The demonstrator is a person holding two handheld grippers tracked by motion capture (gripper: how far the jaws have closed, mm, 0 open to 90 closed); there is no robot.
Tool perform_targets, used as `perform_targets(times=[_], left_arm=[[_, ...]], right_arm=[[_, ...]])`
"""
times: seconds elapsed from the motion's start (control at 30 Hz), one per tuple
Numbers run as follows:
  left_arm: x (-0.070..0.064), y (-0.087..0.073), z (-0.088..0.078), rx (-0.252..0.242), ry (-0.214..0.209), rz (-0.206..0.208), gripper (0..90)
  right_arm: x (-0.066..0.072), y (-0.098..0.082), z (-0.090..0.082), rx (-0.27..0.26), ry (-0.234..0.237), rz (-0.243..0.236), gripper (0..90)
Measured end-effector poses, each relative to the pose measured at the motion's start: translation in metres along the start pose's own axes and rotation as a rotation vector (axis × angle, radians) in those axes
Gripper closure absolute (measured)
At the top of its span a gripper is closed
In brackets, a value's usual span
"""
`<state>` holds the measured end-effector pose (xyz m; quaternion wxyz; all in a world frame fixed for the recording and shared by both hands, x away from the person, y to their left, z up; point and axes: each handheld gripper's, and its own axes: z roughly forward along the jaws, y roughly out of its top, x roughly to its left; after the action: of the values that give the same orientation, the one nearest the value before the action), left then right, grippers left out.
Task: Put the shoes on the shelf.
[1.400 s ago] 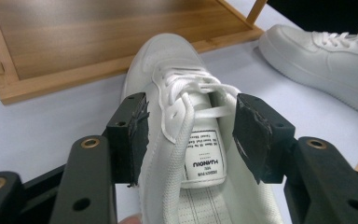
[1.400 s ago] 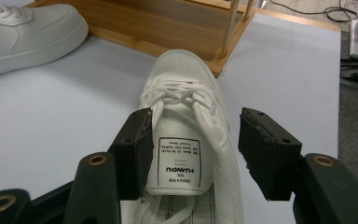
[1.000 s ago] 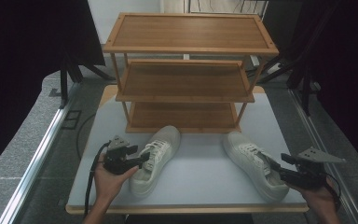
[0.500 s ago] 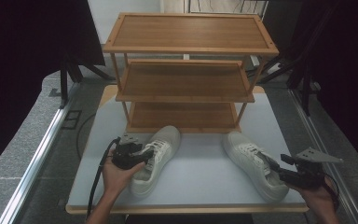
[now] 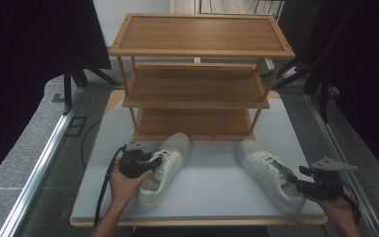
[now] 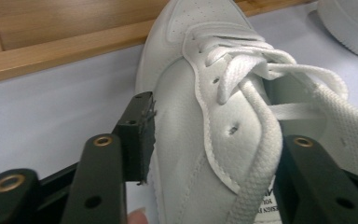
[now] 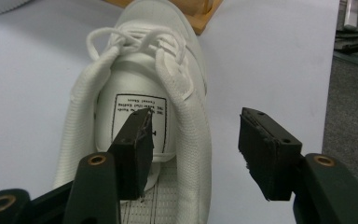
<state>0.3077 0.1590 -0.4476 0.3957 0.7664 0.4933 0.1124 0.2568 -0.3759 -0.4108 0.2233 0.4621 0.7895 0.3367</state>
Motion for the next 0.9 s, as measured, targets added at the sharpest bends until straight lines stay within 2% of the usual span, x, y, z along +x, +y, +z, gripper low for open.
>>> perform_targets(times=[0.13, 0.37, 0.5, 0.6, 0.7, 0.83, 0.9], left_arm=[[0.000, 0.000, 0.002, 0.002, -0.014, -0.004, 57.9], [0.000, 0.001, 0.002, 0.010, -0.016, -0.003, 59.0], [0.000, 0.001, 0.003, 0.010, -0.020, -0.005, 59.3], [0.000, 0.002, 0.003, 0.007, -0.020, -0.004, 60.1], [0.000, 0.002, 0.003, 0.004, -0.020, -0.001, 61.9], [0.000, 0.002, 0.002, 0.005, -0.010, 0.011, 66.9], [0.000, 0.001, 0.002, 0.004, 0.000, 0.021, 69.4]], right_arm=[[-0.004, 0.001, 0.003, -0.011, 0.030, 0.015, 44.4], [-0.010, 0.007, 0.006, -0.006, 0.069, 0.006, 47.9], [-0.014, 0.013, 0.012, 0.021, 0.070, -0.006, 49.9], [-0.016, 0.016, 0.019, 0.037, 0.089, 0.001, 50.8], [-0.012, 0.017, 0.029, 0.070, 0.082, -0.015, 54.1], [-0.007, 0.017, 0.046, 0.130, 0.025, -0.028, 62.3], [-0.009, 0.016, 0.050, 0.139, 0.014, -0.016, 64.0]])
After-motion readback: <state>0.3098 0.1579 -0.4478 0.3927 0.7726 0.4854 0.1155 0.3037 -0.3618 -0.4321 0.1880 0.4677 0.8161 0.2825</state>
